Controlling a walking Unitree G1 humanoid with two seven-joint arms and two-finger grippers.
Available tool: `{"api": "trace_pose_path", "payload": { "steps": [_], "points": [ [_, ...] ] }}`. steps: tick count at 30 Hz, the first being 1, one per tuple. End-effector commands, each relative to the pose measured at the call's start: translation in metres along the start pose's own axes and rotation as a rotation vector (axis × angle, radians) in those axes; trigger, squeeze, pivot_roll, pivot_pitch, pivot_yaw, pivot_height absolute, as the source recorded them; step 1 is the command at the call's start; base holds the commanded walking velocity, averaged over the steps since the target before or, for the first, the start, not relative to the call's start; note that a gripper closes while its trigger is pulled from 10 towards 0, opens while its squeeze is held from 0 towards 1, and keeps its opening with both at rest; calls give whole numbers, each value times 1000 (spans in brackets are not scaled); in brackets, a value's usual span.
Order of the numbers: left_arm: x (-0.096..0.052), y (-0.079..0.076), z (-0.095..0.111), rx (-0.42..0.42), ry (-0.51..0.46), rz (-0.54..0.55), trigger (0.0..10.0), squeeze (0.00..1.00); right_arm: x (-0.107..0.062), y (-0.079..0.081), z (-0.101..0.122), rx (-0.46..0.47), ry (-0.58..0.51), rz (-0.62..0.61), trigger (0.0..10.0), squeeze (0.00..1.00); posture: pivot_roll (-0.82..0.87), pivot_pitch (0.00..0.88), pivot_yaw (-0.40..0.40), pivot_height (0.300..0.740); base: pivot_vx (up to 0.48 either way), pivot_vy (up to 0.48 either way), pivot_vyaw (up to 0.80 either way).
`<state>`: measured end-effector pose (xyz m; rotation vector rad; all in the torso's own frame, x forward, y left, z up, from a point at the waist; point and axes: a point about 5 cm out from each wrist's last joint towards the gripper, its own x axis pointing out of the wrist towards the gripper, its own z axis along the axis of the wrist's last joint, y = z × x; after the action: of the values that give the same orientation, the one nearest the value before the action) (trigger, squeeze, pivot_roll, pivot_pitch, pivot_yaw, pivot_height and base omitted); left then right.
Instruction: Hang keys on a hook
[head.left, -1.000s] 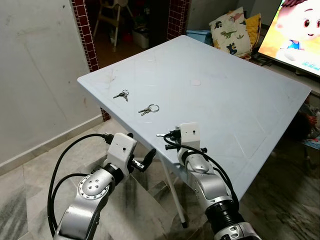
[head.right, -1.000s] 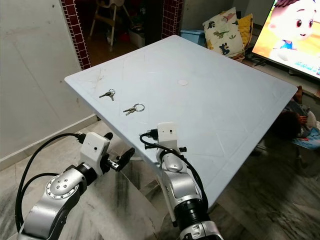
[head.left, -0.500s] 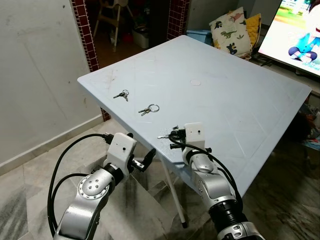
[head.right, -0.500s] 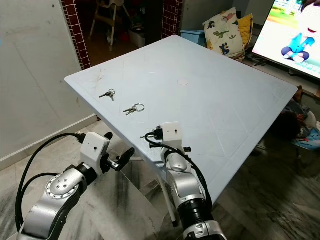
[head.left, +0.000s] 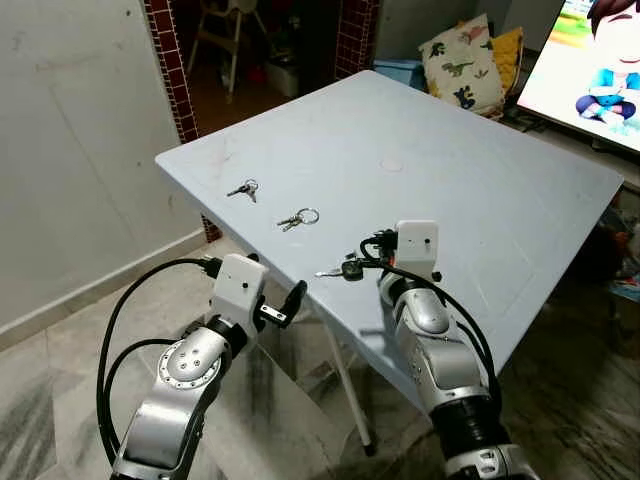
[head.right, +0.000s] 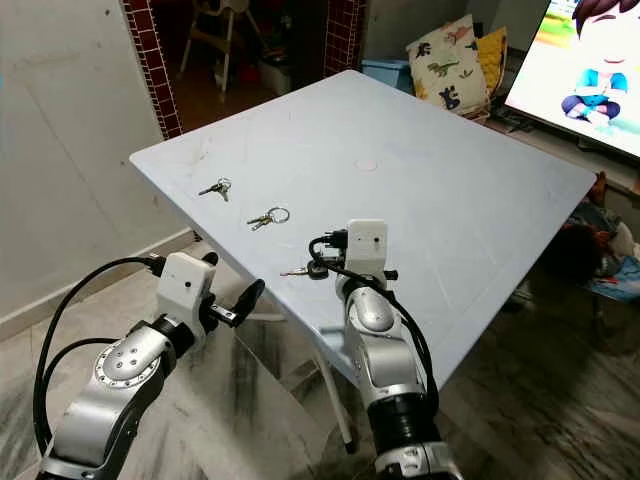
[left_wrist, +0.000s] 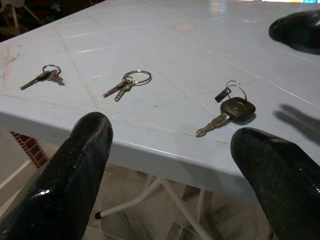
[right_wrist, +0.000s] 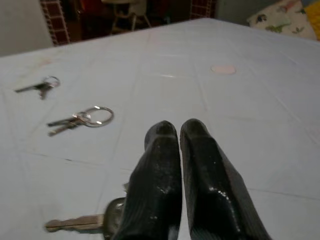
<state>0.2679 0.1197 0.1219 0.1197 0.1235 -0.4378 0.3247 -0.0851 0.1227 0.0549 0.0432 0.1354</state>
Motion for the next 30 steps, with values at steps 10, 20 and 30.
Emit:
{"api": "trace_pose_path", "payload": {
  "steps": [10,20,30],
  "points": [
    [4,-1,4,-12,-21,5,10000,0,-2,9,-5,12,-2,-20,10000,1000,132,9,-28,740,0,0,0],
    [7,-4,6,-20,-34,-2,10000,0,3,19,-15,10,33,-7,10000,1000,142,16,-25,740,0,0,0],
    [4,-6,5,-12,-21,-48,10000,0,7,21,-27,-87,83,34,10000,1000,146,16,-27,740,0,0,0]
  ]
}}
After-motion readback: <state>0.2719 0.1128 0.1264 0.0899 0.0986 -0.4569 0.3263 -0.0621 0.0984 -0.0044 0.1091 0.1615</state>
